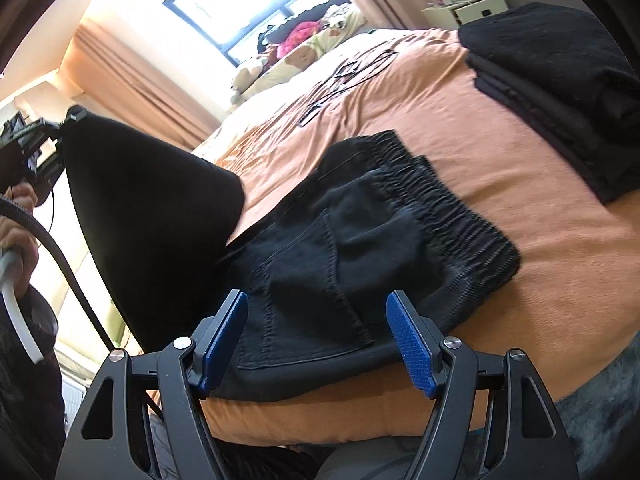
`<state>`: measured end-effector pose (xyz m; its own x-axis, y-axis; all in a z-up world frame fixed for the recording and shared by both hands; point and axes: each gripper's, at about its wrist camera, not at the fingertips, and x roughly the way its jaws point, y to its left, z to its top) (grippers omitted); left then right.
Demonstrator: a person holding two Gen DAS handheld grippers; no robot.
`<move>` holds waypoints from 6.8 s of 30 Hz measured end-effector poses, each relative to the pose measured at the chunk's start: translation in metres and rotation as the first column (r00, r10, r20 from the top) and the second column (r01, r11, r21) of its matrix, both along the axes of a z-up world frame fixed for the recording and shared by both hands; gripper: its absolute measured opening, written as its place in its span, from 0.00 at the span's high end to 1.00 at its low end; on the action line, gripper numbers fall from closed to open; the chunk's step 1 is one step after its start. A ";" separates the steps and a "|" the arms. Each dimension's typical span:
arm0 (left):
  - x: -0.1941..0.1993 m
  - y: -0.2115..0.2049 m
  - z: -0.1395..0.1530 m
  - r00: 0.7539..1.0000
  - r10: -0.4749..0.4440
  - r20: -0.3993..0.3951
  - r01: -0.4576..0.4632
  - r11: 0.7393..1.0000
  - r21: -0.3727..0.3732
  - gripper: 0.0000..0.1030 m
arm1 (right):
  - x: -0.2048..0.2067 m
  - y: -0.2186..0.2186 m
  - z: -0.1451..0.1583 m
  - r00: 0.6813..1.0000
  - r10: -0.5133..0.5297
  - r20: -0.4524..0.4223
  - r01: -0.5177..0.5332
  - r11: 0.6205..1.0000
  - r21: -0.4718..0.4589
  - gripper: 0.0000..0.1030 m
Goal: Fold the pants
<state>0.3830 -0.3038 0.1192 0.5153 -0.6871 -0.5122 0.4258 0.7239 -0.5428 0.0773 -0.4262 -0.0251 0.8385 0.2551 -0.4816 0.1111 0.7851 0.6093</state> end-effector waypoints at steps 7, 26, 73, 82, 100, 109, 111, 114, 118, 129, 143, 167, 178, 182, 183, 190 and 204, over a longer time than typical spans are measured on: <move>-0.014 -0.035 -0.043 0.994 -0.084 -0.071 0.083 0.996 -0.014 0.96 | -0.008 -0.008 -0.002 1.000 -0.021 -0.013 0.021 1.000 0.004 0.31; -0.062 -0.041 -0.161 0.935 -0.199 -0.293 0.223 0.973 0.050 0.36 | -0.013 -0.017 0.004 0.999 -0.025 -0.032 0.025 1.000 -0.014 0.31; -0.017 0.242 -0.298 0.844 0.216 -0.491 -0.205 0.976 0.077 0.60 | 0.151 0.138 0.015 0.922 0.253 -0.293 -0.366 0.814 -0.451 0.32; -0.005 0.237 -0.307 0.841 0.198 -0.503 -0.201 0.978 0.049 0.63 | 0.177 0.169 0.002 0.898 0.217 -0.383 -0.420 0.685 -0.596 0.32; -0.010 0.247 -0.272 0.869 0.229 -0.438 -0.277 0.960 -0.048 0.94 | 0.186 0.199 0.000 0.904 0.170 -0.393 -0.409 0.613 -0.676 0.66; -0.019 0.283 -0.243 0.877 0.279 -0.391 -0.322 0.946 -0.046 0.95 | 0.179 0.213 0.014 0.893 0.239 -0.382 -0.442 0.624 -0.644 0.79; -0.024 0.296 -0.241 0.869 0.305 -0.389 -0.346 0.938 -0.036 0.95 | 0.179 0.224 0.017 0.885 0.269 -0.379 -0.461 0.619 -0.636 0.82; -0.029 0.317 -0.239 0.859 0.334 -0.387 -0.374 0.927 -0.030 0.95 | 0.180 0.236 0.019 0.876 0.307 -0.373 -0.481 0.624 -0.616 0.88; -0.033 0.338 -0.242 0.841 0.373 -0.392 -0.411 0.912 -0.014 0.94 | 0.184 0.239 0.026 0.864 0.365 -0.347 -0.503 0.659 -0.559 0.92; -0.033 0.350 -0.256 0.826 0.384 -0.413 -0.416 0.909 0.015 0.94 | 0.197 0.162 0.057 0.886 0.386 -0.258 -0.462 0.784 -0.414 0.93; -0.028 0.348 -0.265 0.817 0.390 -0.425 -0.411 0.910 0.046 0.94 | 0.203 0.067 0.083 0.953 0.213 -0.217 -0.284 0.881 -0.378 0.94; -0.036 0.336 -0.274 0.799 0.416 -0.434 -0.383 0.909 0.164 0.90 | 0.116 -0.002 0.034 0.942 0.228 -0.248 -0.259 0.961 -0.099 0.55; -0.056 0.328 -0.276 0.794 0.432 -0.428 -0.381 0.902 0.203 0.80 | 0.090 -0.020 0.012 0.926 0.276 -0.258 -0.273 0.961 0.046 0.55; -0.063 0.329 -0.277 0.789 0.442 -0.427 -0.391 0.897 0.207 0.79 | 0.082 -0.027 0.001 0.927 0.304 -0.219 -0.280 0.951 0.132 0.55; -0.064 0.329 -0.277 0.787 0.444 -0.429 -0.394 0.896 0.206 0.79 | 0.083 -0.028 -0.001 0.927 0.308 -0.216 -0.283 0.949 0.139 0.55; -0.075 0.333 -0.272 0.781 0.458 -0.425 -0.407 0.889 0.210 0.79 | 0.074 -0.040 -0.008 0.938 0.274 -0.214 -0.240 0.955 0.174 0.55; -0.080 0.332 -0.273 0.773 0.468 -0.428 -0.419 0.884 0.208 0.79 | 0.089 -0.024 -0.056 0.940 0.293 -0.172 -0.222 0.913 0.342 0.55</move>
<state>0.3030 0.0282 -0.1536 0.4426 -0.3756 -0.8142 -0.2327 0.8288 -0.5088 0.1662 -0.4506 -0.0808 0.6079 0.6154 -0.5017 0.0870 0.5764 0.8125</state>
